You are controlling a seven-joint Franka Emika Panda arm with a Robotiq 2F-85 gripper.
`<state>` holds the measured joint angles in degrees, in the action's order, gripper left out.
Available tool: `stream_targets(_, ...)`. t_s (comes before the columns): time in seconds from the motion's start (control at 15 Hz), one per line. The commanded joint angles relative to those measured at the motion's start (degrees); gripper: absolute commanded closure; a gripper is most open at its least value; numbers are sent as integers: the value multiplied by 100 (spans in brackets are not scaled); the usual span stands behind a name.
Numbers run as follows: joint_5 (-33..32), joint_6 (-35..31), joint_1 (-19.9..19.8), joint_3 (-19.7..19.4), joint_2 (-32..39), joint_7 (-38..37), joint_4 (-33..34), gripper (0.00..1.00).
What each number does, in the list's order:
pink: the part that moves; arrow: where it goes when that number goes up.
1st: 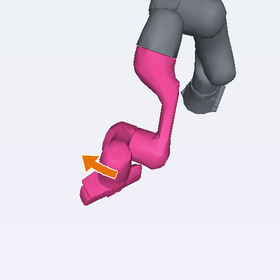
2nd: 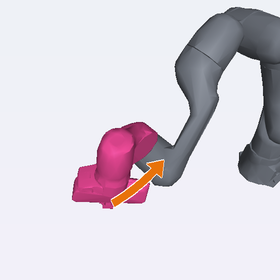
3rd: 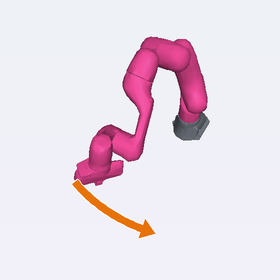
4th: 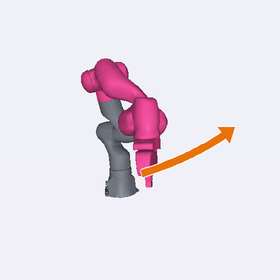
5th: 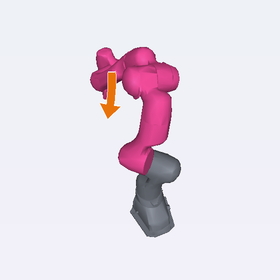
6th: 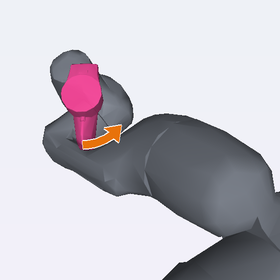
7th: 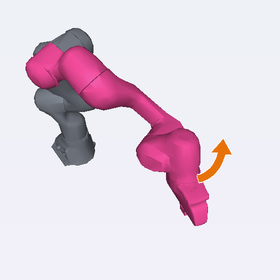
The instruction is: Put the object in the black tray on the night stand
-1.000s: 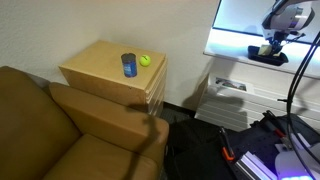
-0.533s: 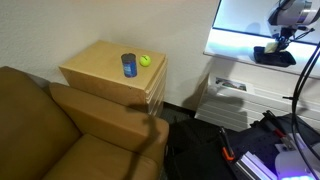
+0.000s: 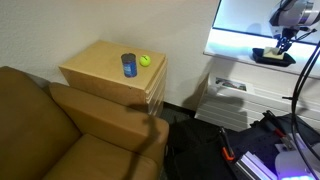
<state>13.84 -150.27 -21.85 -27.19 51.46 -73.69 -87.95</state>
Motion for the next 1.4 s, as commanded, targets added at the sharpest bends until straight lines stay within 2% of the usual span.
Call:
stream_targets(0.0,-89,-30,-36,22,-7,-80,19,68)
stream_targets(0.27,-104,-80,-12,-14,-24,-98,5,95)
stream_targets(0.4,-113,-102,4,-43,-21,-124,6,99)
stream_targets(0.53,-54,-86,-71,60,-67,-23,1,98)
stream_targets(0.93,1089,-121,-1079,1529,-559,1427,-67,98)
stream_targets(1.33,1984,220,-1541,2371,-877,3265,-164,98)
